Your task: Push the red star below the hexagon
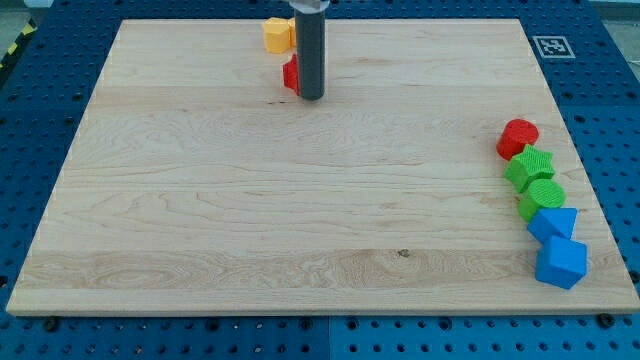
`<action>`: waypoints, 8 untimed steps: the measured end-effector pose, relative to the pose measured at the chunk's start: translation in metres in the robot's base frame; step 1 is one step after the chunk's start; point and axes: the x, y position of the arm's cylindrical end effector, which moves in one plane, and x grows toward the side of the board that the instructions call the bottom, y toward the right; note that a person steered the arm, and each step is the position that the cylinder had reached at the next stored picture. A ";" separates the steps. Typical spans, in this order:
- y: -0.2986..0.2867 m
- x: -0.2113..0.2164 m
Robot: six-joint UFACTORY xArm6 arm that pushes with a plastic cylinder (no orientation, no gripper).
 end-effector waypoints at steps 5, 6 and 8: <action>0.022 -0.030; 0.024 -0.030; 0.002 -0.002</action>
